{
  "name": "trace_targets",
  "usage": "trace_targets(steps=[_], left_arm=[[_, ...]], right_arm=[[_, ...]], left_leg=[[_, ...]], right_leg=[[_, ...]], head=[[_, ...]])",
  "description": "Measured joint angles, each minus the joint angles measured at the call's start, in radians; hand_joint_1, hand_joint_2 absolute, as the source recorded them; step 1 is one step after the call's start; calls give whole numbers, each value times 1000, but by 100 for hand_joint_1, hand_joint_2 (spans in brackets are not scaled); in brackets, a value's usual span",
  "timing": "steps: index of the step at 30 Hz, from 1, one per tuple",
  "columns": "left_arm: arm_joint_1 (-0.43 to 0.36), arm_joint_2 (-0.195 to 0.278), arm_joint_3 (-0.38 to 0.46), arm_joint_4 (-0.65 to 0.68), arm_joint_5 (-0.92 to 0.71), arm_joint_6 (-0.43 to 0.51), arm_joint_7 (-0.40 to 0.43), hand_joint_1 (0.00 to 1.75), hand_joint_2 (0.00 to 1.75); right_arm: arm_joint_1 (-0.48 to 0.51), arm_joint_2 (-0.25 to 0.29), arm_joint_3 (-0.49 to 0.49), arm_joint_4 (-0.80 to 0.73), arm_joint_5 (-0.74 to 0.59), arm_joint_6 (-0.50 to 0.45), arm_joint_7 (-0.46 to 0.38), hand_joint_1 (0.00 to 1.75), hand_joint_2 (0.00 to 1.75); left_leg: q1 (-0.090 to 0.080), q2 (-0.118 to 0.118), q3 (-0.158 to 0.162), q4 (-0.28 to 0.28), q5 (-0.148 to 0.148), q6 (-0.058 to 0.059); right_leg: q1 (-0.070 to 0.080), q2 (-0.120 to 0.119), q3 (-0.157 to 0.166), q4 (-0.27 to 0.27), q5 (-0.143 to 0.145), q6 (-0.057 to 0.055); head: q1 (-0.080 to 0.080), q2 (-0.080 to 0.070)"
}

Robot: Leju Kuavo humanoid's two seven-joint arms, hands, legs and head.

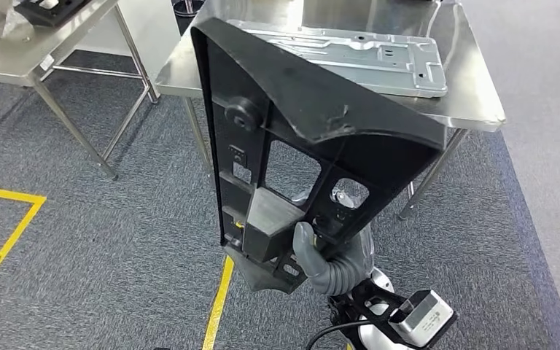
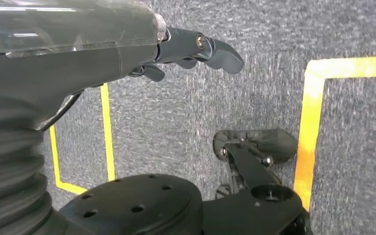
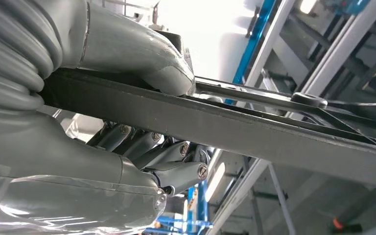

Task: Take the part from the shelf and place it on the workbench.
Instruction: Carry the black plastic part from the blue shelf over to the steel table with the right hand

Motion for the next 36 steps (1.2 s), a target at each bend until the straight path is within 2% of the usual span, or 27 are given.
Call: trace_targets(steps=[2, 3, 5, 6, 7, 8, 9, 10, 12, 14, 15, 17, 19, 21, 22, 23, 24, 25, 26, 27, 28, 29, 31, 33, 34, 35, 36], left_arm=[[-1, 0, 0, 0, -1, -1, 0, 0, 175], [-1, 0, 0, 0, -1, -2, 0, 0, 175], [0, 0, 0, 0, -2, -4, 0, 0, 175], [0, 0, 0, 0, -2, -5, 0, 0, 175], [0, 0, 0, 0, -1, -5, 0, 0, 175], [-1, 0, 0, 0, -1, -4, 0, 0, 175], [-1, 0, 0, 0, -1, -4, 0, 0, 175], [0, 0, 0, 0, -1, -4, 1, 0, 175], [2, 1, 0, 0, -1, -4, 1, 0, 175], [3, 1, 0, 0, -1, -4, 2, 0, 175], [3, 1, 0, 0, -1, -3, 2, 0, 175], [2, 1, 0, 0, -1, -2, 2, 0, 175], [1, 1, 0, 0, -1, -1, 2, 0, 175], [2, 1, 0, 0, -1, 0, 2, 0, 175], [4, 1, 0, 0, -1, 0, 3, 0, 175], [5, 1, 0, 0, -2, 0, 3, 0, 175], [5, 1, 0, 0, -2, 0, 3, 0, 175], [6, 0, 0, 0, -2, 0, 3, 0, 175], [6, -1, 0, 0, -2, 0, 3, 0, 175], [6, -2, 0, 0, -2, 0, 3, 0, 175], [6, -2, 0, 0, -2, 0, 3, 0, 175], [5, -3, 0, 0, -2, 0, 3, 0, 175], [1, -3, 0, 0, -3, 1, 4, 0, 175], [-2, -2, 0, 0, -4, 1, 4, 0, 175], [-2, -2, 0, 0, -4, 2, 4, 0, 175], [-1, -2, 0, 0, -3, 2, 4, 0, 175], [1, -2, 0, 0, -2, 2, 4, 0, 175]], right_arm=[[-1, 0, 0, -1, 0, 0, 0, 175, 175], [-1, 1, 0, -2, 0, 1, 0, 175, 175], [-1, 0, 0, -3, -1, 1, 1, 175, 175], [-1, 0, 0, -3, -2, 2, 2, 175, 175], [0, 0, 0, -3, -4, 4, 2, 175, 175], [0, 0, 0, -3, -5, 6, 2, 175, 175], [0, 0, 0, -3, -6, 9, 2, 175, 175], [0, 1, 0, -4, -6, 11, 3, 175, 175], [-1, 1, 0, -4, -6, 14, 3, 175, 175], [-1, 1, 0, -5, -7, 15, 3, 175, 175], [-1, 1, 0, -5, -8, 16, 3, 175, 175], [-1, 1, 0, -6, -9, 17, 3, 175, 175], [-3, 1, 0, -8, -9, 18, 3, 175, 175], [-2, 0, 0, -7, -10, 18, 3, 175, 175], [1, 0, 0, -7, -10, 18, 3, 175, 175], [2, -1, 0, -7, -10, 18, 3, 175, 175], [3, -1, 0, -7, -10, 18, 3, 175, 175], [3, -1, 0, -7, -10, 18, 3, 175, 175], [3, -1, 0, -7, -10, 18, 3, 175, 175], [2, -1, 0, -7, -10, 18, 3, 175, 175], [2, -1, 0, -7, -10, 18, 3, 175, 175], [2, -1, 0, -7, -10, 18, 3, 175, 175], [3, 0, 0, -8, -10, 18, 3, 175, 175], [3, 1, 0, -10, -10, 18, 1, 175, 175], [3, 2, 0, -12, -10, 19, 1, 175, 175], [2, 3, 0, -12, -11, 20, 0, 175, 175], [3, 3, 0, -12, -12, 21, 0, 175, 175]], left_leg=[[3, 0, -8, 22, -18, -10], [4, 0, -25, 61, -42, -12], [4, -1, -86, 194, -109, -15], [4, -1, -116, 257, -131, -16], [4, -1, -133, 293, -137, -17], [4, -1, -130, 287, -122, -16], [4, -4, -108, 241, -90, -14], [4, -12, -74, 170, -52, -12], [5, -42, -17, 51, -13, -5], [1, -54, 0, 16, -17, 3], [1, -47, 3, 12, -17, 9], [3, -31, 13, 2, -17, 22], [5, -13, 26, -6, -20, 34], [3, 7, 36, -7, -31, 40], [2, 17, 42, -7, -38, 40], [2, 27, 50, -7, -45, 39], [2, 37, 61, -7, -53, 37], [2, 46, 73, -8, -62, 34], [1, 55, 84, -8, -71, 30], [-1, 63, 94, -9, -80, 25], [-3, 71, 101, -10, -88, 19], [-6, 81, 106, -14, -95, 12], [-8, 97, 124, -23, -105, 0], [-6, 65, 122, 8, -124, -8], [-4, 39, 97, 57, -142, -9], [-3, 17, 55, 126, -162, -9], [-3, 8, 2, 201, -179, -10]], right_leg=[[-2, 3, 3, -8, 5, -15], [-3, 4, 5, -11, 7, -21], [0, 9, 5, -12, 6, -29], [2, 13, 5, -11, 5, -31], [4, 19, 6, -11, 4, -32], [5, 27, 8, -10, 3, -32], [5, 37, 11, -9, 1, -31], [5, 47, 14, -7, -2, -29], [6, 66, 14, -2, -8, -21], [3, 83, 9, 1, -10, -10], [2, 91, 7, 0, -10, -4], [1, 75, 3, 11, -18, 7], [2, 32, -36, 90, -51, 15], [-1, 9, -119, 224, -94, 21], [-2, 6, -154, 271, -98, 23], [-3, 3, -172, 284, -83, 24], [-4, -2, -167, 254, -49, 23], [-3, -12, -144, 193, -3, 20], [1, -35, -114, 126, 32, 15], [8, -57, -88, 68, 54, 8], [14, -74, -72, 33, 60, 1], [20, -81, -67, 21, 52, -5], [19, -60, -61, 14, 44, -17], [13, -40, -42, 2, 37, -29], [10, -32, -31, -3, 32, -35], [11, -25, -22, -4, 24, -40], [13, -16, -13, -4, 15, -45]], head=[[-1, 0], [-1, 0], [-2, 0], [-2, 0], [-2, 0], [-2, 0], [-2, 0], [-2, 0], [-1, 0], [-1, 0], [-1, 0], [0, 0], [4, 0], [6, 0], [6, 0], [6, 0], [6, 0], [6, 0], [6, 0], [7, 0], [7, 0], [7, 0], [6, 0], [1, 0], [-2, 0], [-4, 0], [-5, 0]])
